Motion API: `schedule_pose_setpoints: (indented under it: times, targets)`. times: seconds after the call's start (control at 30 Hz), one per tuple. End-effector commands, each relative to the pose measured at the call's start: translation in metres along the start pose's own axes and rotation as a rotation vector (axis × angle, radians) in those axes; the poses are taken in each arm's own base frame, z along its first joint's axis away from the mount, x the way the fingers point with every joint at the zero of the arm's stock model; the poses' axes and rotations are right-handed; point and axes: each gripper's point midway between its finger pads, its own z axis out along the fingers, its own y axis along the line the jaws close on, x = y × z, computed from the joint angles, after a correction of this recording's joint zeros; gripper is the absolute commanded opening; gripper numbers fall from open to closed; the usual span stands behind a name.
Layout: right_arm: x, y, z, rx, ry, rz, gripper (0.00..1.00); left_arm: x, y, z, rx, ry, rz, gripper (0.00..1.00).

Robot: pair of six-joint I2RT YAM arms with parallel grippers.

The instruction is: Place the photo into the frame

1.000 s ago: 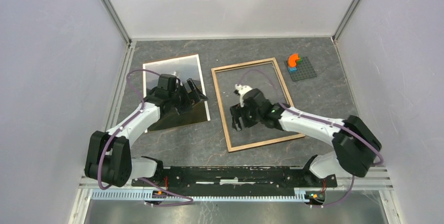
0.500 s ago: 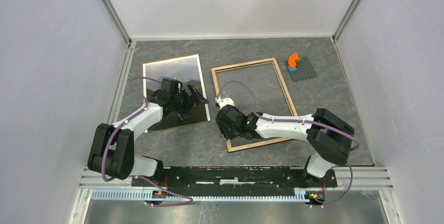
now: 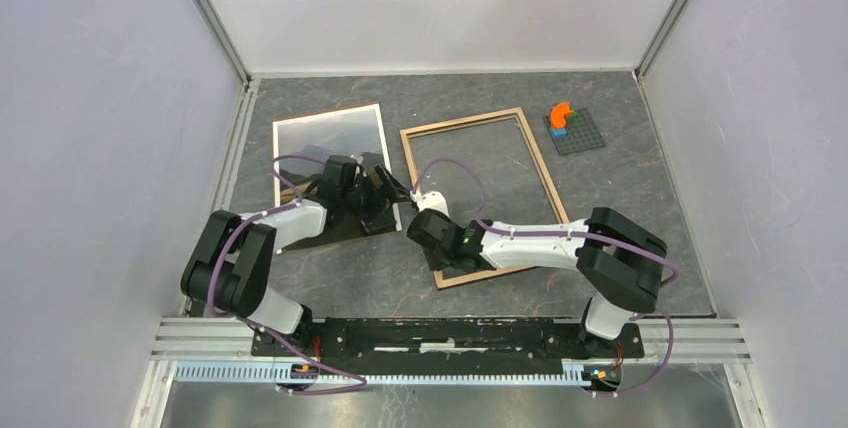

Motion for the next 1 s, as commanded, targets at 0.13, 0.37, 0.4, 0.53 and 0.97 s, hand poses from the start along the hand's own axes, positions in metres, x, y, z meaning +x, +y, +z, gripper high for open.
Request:
schedule_pose_setpoints:
  times: [0.13, 0.37, 0.4, 0.53, 0.97]
  targets:
    - [-0.034, 0.006, -0.023, -0.039, -0.142, 0.074, 0.15, -0.008, -0.035, 0.016, 0.207, -0.038, 0.009, 1.0]
    - [-0.038, 0.005, -0.031, -0.048, -0.165, 0.102, 0.1, -0.012, -0.046, 0.032, 0.307, -0.056, -0.002, 1.0]
    - [-0.039, 0.005, -0.032, -0.051, -0.169, 0.106, 0.1, -0.012, -0.047, 0.035, 0.325, -0.056, -0.003, 1.0]
    - [-0.042, 0.006, -0.035, -0.066, -0.181, 0.122, 0.1, -0.014, -0.063, 0.043, 0.429, -0.065, -0.007, 1.0]
    - [-0.042, 0.003, -0.037, -0.094, -0.184, 0.146, 0.04, -0.012, -0.1, 0.031, 0.702, -0.061, -0.042, 0.87]
